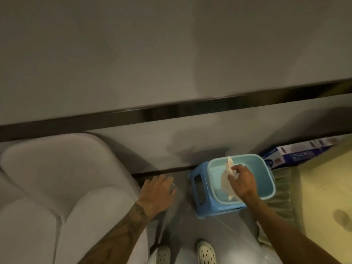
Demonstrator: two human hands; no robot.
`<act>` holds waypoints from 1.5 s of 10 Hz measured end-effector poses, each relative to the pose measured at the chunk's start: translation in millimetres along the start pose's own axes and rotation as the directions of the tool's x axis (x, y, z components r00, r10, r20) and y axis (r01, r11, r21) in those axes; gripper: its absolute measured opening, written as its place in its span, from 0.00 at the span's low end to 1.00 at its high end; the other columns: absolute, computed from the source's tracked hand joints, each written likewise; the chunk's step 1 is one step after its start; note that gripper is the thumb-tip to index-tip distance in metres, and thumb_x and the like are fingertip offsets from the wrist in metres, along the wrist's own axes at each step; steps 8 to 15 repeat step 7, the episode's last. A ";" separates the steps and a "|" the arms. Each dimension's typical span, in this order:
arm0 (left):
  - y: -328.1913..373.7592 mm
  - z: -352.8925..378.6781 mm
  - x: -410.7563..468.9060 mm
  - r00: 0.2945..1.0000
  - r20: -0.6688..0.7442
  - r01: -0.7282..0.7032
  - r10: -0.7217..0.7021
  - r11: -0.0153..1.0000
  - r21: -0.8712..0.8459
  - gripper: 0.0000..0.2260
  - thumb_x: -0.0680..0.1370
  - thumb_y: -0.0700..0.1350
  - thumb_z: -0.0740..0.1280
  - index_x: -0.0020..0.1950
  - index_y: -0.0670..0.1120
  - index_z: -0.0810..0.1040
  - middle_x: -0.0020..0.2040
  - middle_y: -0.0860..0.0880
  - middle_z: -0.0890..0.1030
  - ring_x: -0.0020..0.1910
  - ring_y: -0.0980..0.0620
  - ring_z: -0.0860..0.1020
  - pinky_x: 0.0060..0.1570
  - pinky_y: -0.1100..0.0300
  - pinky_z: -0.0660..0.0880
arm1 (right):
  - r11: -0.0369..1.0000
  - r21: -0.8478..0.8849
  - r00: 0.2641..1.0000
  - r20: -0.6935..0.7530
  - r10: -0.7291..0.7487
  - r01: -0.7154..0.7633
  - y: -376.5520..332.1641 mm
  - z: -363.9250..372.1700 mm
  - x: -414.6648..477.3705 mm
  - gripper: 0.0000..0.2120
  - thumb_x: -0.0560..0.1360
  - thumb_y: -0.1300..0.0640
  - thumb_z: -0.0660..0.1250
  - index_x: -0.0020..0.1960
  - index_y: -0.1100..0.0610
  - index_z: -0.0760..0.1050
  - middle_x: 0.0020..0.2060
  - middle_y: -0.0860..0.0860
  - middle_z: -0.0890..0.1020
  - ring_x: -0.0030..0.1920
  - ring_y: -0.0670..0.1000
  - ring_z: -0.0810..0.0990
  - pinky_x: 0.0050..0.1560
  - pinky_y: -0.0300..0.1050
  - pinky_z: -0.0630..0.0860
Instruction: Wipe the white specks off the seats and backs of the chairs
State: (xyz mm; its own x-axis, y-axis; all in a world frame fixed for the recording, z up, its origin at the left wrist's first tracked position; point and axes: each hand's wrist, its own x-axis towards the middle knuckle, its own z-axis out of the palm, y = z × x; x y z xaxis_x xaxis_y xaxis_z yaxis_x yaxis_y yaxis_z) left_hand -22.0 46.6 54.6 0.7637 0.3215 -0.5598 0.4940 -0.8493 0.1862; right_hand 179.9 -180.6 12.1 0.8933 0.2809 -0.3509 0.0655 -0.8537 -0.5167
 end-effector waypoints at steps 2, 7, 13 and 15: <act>-9.3 91.5 70.3 0.998 0.014 0.061 -0.061 0.998 -0.008 0.24 0.84 0.60 0.54 0.80 0.55 0.63 0.70 0.54 0.71 0.68 0.51 0.71 0.67 0.54 0.67 | 0.999 0.015 0.999 0.041 0.033 -0.033 72.9 79.3 82.8 0.12 0.76 0.62 0.70 0.59 0.60 0.77 0.55 0.58 0.81 0.56 0.62 0.79 0.59 0.55 0.75; 11.5 96.6 92.6 0.999 -0.036 -0.021 0.019 0.998 -0.053 0.21 0.85 0.57 0.57 0.78 0.53 0.65 0.72 0.53 0.70 0.68 0.51 0.70 0.71 0.53 0.63 | 0.978 -0.148 0.956 0.273 -0.103 0.148 81.0 96.6 78.3 0.20 0.81 0.59 0.63 0.72 0.56 0.68 0.69 0.54 0.73 0.66 0.57 0.74 0.68 0.54 0.70; 11.5 96.6 92.6 0.999 -0.036 -0.021 0.019 0.998 -0.053 0.21 0.85 0.57 0.57 0.78 0.53 0.65 0.72 0.53 0.70 0.68 0.51 0.70 0.71 0.53 0.63 | 0.978 -0.148 0.956 0.273 -0.103 0.148 81.0 96.6 78.3 0.20 0.81 0.59 0.63 0.72 0.56 0.68 0.69 0.54 0.73 0.66 0.57 0.74 0.68 0.54 0.70; 11.5 96.6 92.6 0.999 -0.036 -0.021 0.019 0.998 -0.053 0.21 0.85 0.57 0.57 0.78 0.53 0.65 0.72 0.53 0.70 0.68 0.51 0.70 0.71 0.53 0.63 | 0.978 -0.148 0.956 0.273 -0.103 0.148 81.0 96.6 78.3 0.20 0.81 0.59 0.63 0.72 0.56 0.68 0.69 0.54 0.73 0.66 0.57 0.74 0.68 0.54 0.70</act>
